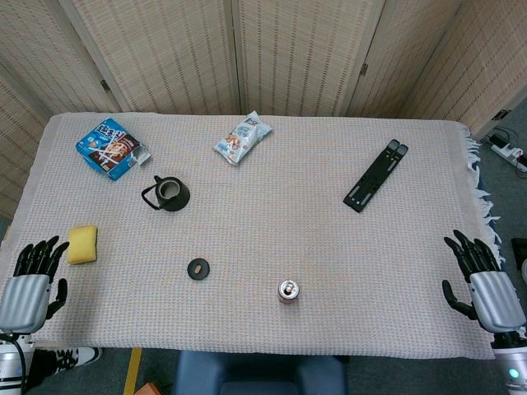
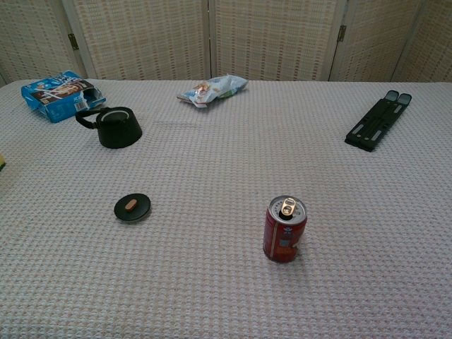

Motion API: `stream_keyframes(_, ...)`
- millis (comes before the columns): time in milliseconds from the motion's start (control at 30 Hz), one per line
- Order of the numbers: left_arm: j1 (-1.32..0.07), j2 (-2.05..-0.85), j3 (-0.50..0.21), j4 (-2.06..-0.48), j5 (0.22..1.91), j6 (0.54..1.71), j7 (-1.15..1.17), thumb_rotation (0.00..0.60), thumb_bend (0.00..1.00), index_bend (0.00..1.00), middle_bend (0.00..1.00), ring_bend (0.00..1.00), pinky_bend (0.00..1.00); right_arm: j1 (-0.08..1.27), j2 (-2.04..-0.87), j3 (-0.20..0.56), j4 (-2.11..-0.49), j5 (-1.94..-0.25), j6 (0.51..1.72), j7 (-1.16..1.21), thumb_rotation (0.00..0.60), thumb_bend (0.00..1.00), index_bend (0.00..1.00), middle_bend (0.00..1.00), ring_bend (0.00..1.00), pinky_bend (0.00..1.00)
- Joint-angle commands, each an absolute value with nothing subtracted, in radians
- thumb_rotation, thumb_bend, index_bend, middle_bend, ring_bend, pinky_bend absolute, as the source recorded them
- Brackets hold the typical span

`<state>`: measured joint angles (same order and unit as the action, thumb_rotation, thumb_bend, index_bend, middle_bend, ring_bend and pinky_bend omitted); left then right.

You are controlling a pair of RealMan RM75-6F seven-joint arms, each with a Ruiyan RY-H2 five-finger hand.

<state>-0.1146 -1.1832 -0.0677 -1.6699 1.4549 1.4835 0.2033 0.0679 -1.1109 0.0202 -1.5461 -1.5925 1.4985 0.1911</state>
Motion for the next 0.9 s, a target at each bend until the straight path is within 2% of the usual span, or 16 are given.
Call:
stream_keyframes(33,-0.119,-1.186,-0.070,-1.669,1.452,1.478,0.208,0.600,0.58,0.09,0.00,0.01,0.00,0.069,-1.114,0.024,-1.549,-1.585,1.496,0.183,0.600,0.52,0.00,0.03,0.09,0.00)
stream_keyframes(300,-0.140,-1.197,-0.074,-1.653,1.471,1.464,0.202,0.600,0.58,0.11,0.00,0.04,0.00,0.068,-1.115,0.030,-1.552,-1.572,1.497,0.174,0.600,0.52,0.00,0.03,0.09,0.00)
stream_keyframes(400,-0.166,-1.194,-0.077,-1.646,1.499,1.444,0.187,0.600,0.58,0.15,0.01,0.08,0.04,0.066,-1.111,0.034,-1.554,-1.574,1.509,0.173,0.600,0.52,0.00,0.03,0.09,0.00)
stream_keyframes(500,-0.207,-1.181,-0.080,-1.640,1.533,1.400,0.153,0.600,0.57,0.21,0.08,0.18,0.16,0.063,-1.106,0.036,-1.556,-1.580,1.522,0.171,0.600,0.52,0.00,0.03,0.09,0.00)
stream_keyframes(600,-0.260,-1.170,-0.083,-1.628,1.564,1.341,0.118,0.600,0.51,0.24,0.14,0.28,0.26,0.058,-1.102,0.037,-1.558,-1.580,1.533,0.170,0.600,0.52,0.00,0.03,0.09,0.00)
stream_keyframes(700,-0.315,-1.172,-0.084,-1.611,1.592,1.280,0.097,0.600,0.40,0.26,0.20,0.45,0.45,0.051,-1.098,0.036,-1.560,-1.578,1.541,0.169,0.600,0.52,0.00,0.03,0.09,0.00)
stream_keyframes(800,-0.371,-1.179,-0.077,-1.593,1.624,1.211,0.075,0.600,0.34,0.27,0.23,0.56,0.60,0.047,-1.094,0.037,-1.562,-1.574,1.545,0.167,0.600,0.52,0.00,0.03,0.09,0.00)
stream_keyframes(900,-0.425,-1.190,-0.065,-1.572,1.653,1.144,0.075,0.600,0.30,0.27,0.23,0.61,0.65,0.046,-1.091,0.038,-1.565,-1.571,1.546,0.164,0.600,0.52,0.00,0.03,0.09,0.00)
